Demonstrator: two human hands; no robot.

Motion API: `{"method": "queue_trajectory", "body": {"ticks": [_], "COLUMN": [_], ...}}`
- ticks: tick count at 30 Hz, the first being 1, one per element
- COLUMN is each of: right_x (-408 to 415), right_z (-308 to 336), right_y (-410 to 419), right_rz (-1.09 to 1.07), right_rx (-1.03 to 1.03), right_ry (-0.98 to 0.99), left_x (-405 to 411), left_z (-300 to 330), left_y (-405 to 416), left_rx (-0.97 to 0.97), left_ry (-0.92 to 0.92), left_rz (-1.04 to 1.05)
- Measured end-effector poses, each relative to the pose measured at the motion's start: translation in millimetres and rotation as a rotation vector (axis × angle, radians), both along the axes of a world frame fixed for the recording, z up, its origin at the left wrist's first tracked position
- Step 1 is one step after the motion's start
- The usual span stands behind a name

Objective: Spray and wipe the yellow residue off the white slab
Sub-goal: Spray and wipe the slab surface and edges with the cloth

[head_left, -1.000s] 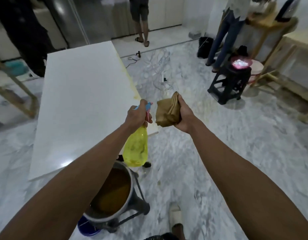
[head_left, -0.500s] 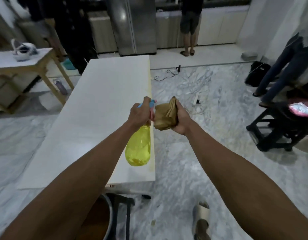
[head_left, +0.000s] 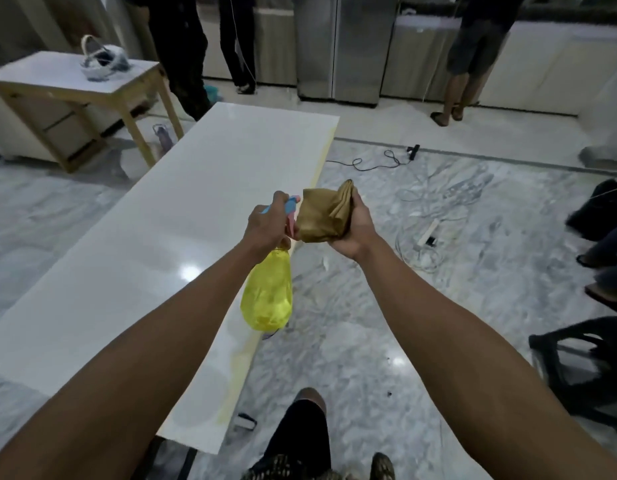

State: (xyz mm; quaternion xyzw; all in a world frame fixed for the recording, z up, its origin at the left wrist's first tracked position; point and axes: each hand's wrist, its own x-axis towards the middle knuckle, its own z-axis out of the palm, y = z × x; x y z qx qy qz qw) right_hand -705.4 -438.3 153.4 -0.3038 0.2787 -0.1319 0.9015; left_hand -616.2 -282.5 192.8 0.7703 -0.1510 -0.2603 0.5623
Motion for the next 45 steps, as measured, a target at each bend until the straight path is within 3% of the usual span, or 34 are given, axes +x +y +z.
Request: {"method": "queue_trajectory", "body": {"ticks": [12,19,32,39,45], "right_x": [160,250,406,498,532], "right_z": [-75,-81,-127,-154,-178], "right_y": [-215,-318,-464,-532,-570], "right_rz": [-0.081,-0.132,0.068,0.157,-0.092], "right_rx": [0.072,0.056,0.331,0.354,0.604], "right_ry": [0.058,0.085,-0.057,-0.066,-0.068], "left_x": [166,255,405,489,537], "left_z": [-52,-53,-88,-97,-111], "left_y": [-217,-320,-481,-559,-596], "left_rx": [0.051,0.109,0.184,0.282,0.282], "left_ry": [0.059,0.07,0.143,0.225,0.237], "left_rz": [-0.086,-0.165,-0.021,0.066,0.011]}}
